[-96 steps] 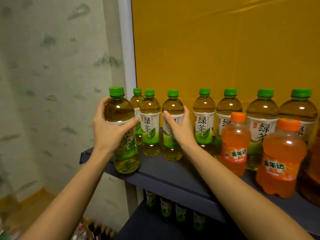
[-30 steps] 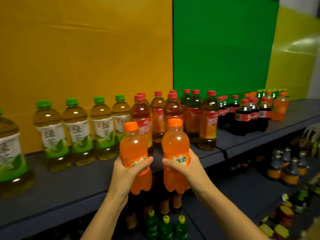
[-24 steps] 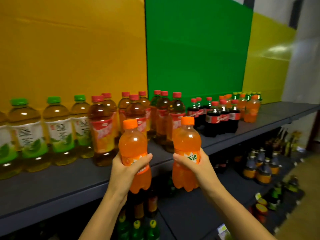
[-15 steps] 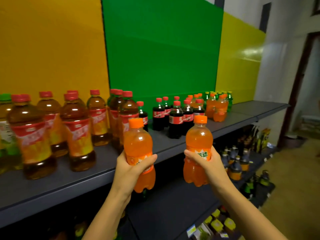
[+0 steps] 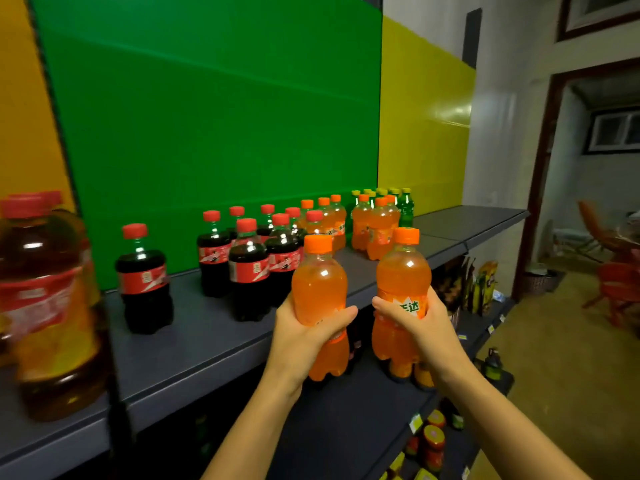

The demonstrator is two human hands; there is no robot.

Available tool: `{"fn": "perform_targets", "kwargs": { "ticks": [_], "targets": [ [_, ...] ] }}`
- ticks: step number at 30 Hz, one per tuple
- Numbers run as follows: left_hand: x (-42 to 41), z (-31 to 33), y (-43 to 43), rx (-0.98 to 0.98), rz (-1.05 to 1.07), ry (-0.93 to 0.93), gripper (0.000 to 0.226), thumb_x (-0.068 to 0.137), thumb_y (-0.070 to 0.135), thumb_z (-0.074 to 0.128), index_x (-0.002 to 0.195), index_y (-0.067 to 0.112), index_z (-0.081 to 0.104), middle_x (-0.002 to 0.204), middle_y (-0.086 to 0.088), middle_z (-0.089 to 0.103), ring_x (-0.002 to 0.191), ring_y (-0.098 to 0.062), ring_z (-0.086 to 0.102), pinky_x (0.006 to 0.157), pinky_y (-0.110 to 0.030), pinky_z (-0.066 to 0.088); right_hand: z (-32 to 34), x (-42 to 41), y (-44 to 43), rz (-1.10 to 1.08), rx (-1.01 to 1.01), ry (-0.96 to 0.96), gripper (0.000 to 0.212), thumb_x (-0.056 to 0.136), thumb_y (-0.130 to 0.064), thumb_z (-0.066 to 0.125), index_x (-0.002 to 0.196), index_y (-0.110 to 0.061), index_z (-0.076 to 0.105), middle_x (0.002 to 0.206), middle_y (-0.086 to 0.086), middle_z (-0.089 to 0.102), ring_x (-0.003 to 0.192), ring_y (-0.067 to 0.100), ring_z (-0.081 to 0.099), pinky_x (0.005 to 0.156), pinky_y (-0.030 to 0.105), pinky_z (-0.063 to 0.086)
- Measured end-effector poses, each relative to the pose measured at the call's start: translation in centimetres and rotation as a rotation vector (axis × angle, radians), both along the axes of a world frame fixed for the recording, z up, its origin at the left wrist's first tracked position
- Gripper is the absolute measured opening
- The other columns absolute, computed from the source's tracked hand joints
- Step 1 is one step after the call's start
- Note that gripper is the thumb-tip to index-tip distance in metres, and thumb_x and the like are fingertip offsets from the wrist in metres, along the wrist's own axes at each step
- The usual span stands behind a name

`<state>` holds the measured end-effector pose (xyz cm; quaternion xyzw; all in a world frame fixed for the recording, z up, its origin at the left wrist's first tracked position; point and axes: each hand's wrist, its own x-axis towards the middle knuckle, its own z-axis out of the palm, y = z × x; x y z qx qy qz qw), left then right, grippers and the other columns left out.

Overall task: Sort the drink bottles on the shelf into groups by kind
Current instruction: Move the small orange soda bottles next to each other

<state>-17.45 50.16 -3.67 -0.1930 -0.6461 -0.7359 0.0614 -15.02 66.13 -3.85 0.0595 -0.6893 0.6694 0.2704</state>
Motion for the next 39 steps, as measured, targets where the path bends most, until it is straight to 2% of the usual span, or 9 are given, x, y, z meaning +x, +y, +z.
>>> {"fn": "perform_targets", "kwargs": {
  "ticks": [9,13,18,23,26,29,31,36,39],
  "targets": [
    [-11.0,1.7,11.3,0.037,0.059,0.033,0.036,0.069,0.014,0.078,0.098,0.026,0.06,0.088,0.004,0.069,0.08,-0.011,0.067,0.065,-0.019,0.051,2.0,-10.1,10.8,0.005,0.062,-0.014,0.037,0.072,-0.018,0.074,0.098,-0.035,0.053,0.09,-0.008,0.066,0.073,-0.003,0.065,0.063,0.015,0.052],
    [-14.8,1.7,14.6,0.048,0.157,0.063,0.048,0.068,0.014,0.079,0.112,0.019,0.058,0.098,0.004,0.067,0.087,-0.007,0.064,0.067,-0.012,0.051,1.6,-14.6,14.4,-0.021,0.071,-0.003,0.036,0.069,-0.02,0.076,0.097,-0.031,0.055,0.093,-0.007,0.066,0.083,0.004,0.063,0.065,0.015,0.05],
    [-19.4,1.6,17.6,0.031,0.323,0.08,0.06,0.064,0.02,0.082,0.118,0.019,0.057,0.108,0.001,0.067,0.098,-0.015,0.064,0.085,-0.031,0.052,1.0,-20.8,18.0,0.026,0.075,0.026,0.035,0.07,-0.015,0.077,0.094,-0.031,0.057,0.091,-0.01,0.066,0.075,-0.006,0.064,0.062,0.009,0.049],
    [-23.7,1.1,19.8,-0.044,0.468,0.118,0.066,0.057,0.029,0.087,0.116,0.023,0.057,0.106,0.004,0.067,0.099,-0.014,0.064,0.085,-0.031,0.052,0.7,-26.8,20.7,0.092,0.115,0.033,0.06,0.067,-0.022,0.081,0.118,-0.022,0.049,0.106,-0.009,0.062,0.097,0.008,0.061,0.081,0.024,0.049],
    [-25.7,0.6,20.7,-0.134,0.571,0.132,0.08,0.047,0.044,0.085,0.118,0.023,0.055,0.111,0.004,0.066,0.103,-0.014,0.062,0.091,-0.034,0.05,0.3,-29.5,21.1,0.14,0.142,0.029,0.065,0.067,-0.024,0.081,0.117,-0.022,0.04,0.103,-0.013,0.055,0.099,0.011,0.058,0.087,0.031,0.049],
    [-26.8,0.0,21.3,-0.218,0.657,0.137,0.071,0.058,0.035,0.085,0.118,0.027,0.049,0.114,0.006,0.061,0.106,-0.013,0.058,0.093,-0.031,0.046,-0.6,-31.3,21.0,0.193,0.133,0.027,0.065,0.066,-0.028,0.079,0.117,-0.022,0.039,0.102,-0.015,0.055,0.099,0.013,0.06,0.087,0.033,0.051],
    [-27.1,-0.4,21.6,-0.254,0.669,0.136,0.066,0.067,0.028,0.081,0.119,0.029,0.041,0.109,0.014,0.058,0.105,-0.01,0.057,0.092,-0.027,0.044,-0.9,-32.1,20.9,0.228,0.132,0.024,0.062,0.069,-0.028,0.077,0.118,-0.021,0.041,0.103,-0.013,0.057,0.1,0.012,0.059,0.083,0.026,0.05],
    [-28.2,-1.1,21.8,-0.395,0.741,0.135,0.066,0.075,0.037,0.072,0.127,0.02,0.034,0.125,0.002,0.048,0.12,-0.013,0.046,0.102,-0.033,0.041,-1.6,-33.6,20.0,0.207,0.282,0.064,0.082,0.075,-0.048,0.069,0.139,-0.015,0.03,0.138,0.006,0.038,0.127,0.019,0.04,0.106,0.038,0.037],
    [-28.6,-1.4,21.9,-0.524,0.841,0.141,0.072,0.077,0.042,0.068,0.132,0.013,0.032,0.129,-0.002,0.041,0.125,-0.015,0.038,0.104,-0.031,0.037,-1.7,-33.8,19.5,0.208,0.322,0.07,0.087,0.08,-0.043,0.066,0.144,-0.01,0.015,0.15,0.01,0.024,0.14,0.024,0.022,0.114,0.04,0.023]
  ]
}}
